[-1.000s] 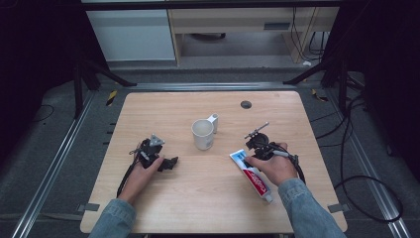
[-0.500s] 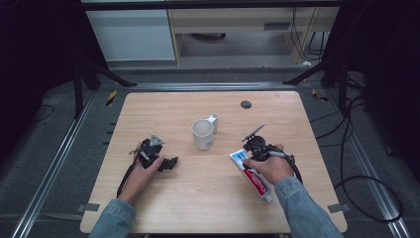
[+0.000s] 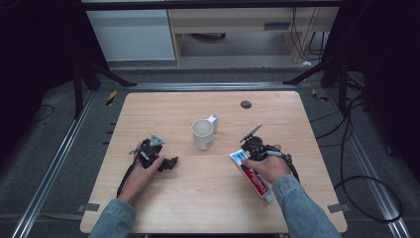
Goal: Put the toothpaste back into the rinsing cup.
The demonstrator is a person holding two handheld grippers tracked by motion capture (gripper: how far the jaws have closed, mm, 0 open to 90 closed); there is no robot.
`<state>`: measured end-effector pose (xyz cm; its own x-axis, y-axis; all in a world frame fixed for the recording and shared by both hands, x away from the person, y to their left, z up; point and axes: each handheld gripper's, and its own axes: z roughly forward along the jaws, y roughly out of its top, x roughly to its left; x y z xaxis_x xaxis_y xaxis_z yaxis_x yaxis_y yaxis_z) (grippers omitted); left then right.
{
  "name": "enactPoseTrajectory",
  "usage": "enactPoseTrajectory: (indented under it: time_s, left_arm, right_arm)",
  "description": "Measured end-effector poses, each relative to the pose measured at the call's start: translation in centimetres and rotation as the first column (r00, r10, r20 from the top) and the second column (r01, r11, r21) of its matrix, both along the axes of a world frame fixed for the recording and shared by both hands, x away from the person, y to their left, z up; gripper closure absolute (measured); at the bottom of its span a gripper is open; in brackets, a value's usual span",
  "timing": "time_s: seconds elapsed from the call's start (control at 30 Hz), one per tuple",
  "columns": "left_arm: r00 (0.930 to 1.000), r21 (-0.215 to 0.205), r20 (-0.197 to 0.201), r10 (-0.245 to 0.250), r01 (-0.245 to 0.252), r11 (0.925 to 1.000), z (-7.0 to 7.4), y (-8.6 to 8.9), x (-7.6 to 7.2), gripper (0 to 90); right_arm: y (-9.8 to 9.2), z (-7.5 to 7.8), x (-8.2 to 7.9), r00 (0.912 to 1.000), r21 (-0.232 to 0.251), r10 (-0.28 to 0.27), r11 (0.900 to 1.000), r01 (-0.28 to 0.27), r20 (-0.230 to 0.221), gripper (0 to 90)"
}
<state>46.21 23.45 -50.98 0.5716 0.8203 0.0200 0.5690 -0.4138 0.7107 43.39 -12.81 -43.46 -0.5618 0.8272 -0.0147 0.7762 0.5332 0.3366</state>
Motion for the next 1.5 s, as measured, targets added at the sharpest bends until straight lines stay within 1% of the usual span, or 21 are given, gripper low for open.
enactPoseTrajectory:
  time_s: [0.4, 0.43, 0.73, 0.93, 1.07, 1.2, 1.3, 1.37, 1.5]
  left_arm:
    - [1.0, 0.0, 0.0, 0.0, 0.0, 1.0, 0.0, 0.0, 0.0, 0.0]
    - [1.0, 0.0, 0.0, 0.0, 0.0, 1.0, 0.0, 0.0, 0.0, 0.0]
    - [1.0, 0.0, 0.0, -0.001, 0.001, 1.0, 0.0, 0.0, 0.0, 0.0]
    - [1.0, -0.001, 0.0, -0.002, 0.002, 1.0, 0.0, 0.0, 0.0, 0.0]
    - [1.0, 0.0, 0.0, -0.002, 0.002, 1.0, 0.0, 0.0, 0.0, 0.0]
    - [1.0, 0.0, 0.0, -0.002, 0.002, 1.0, 0.0, 0.0, 0.0, 0.0]
    - [1.0, 0.0, 0.0, -0.002, 0.002, 1.0, 0.0, 0.0, 0.0, 0.0]
    - [1.0, 0.0, 0.0, -0.002, 0.002, 1.0, 0.0, 0.0, 0.0, 0.0]
    - [1.0, 0.0, 0.0, -0.002, 0.002, 1.0, 0.0, 0.0, 0.0, 0.0]
  right_arm:
    - [0.3, -0.6, 0.5, 0.9993, 0.005, -0.006, 1.0, 0.006, -0.037, 39.1]
    - [0.4, -0.8, 0.6, 0.9989, -0.002, -0.011, 1.0, 0.011, -0.046, 39.5]
    - [0.7, -1.5, 1.2, 0.9982, -0.001, -0.017, 1.0, 0.017, -0.057, 41.7]
    - [0.8, -2.0, 1.5, 0.9965, -0.001, -0.026, 1.0, 0.025, -0.08, 43.0]
    - [0.8, -2.5, 1.8, 0.9955, -0.001, -0.035, 0.999, 0.035, -0.088, 43.1]
    - [0.8, -2.7, 2.1, 0.9953, -0.004, -0.033, 0.999, 0.033, -0.091, 43.4]
    - [0.8, -3.0, 2.3, 0.994, -0.005, -0.047, 0.999, 0.047, -0.099, 42.7]
    - [0.8, -3.0, 2.3, 0.9944, -0.007, -0.041, 0.999, 0.04, -0.098, 42.6]
    - [1.0, -3.2, 2.4, 0.9939, -0.018, -0.044, 0.999, 0.043, -0.101, 42.1]
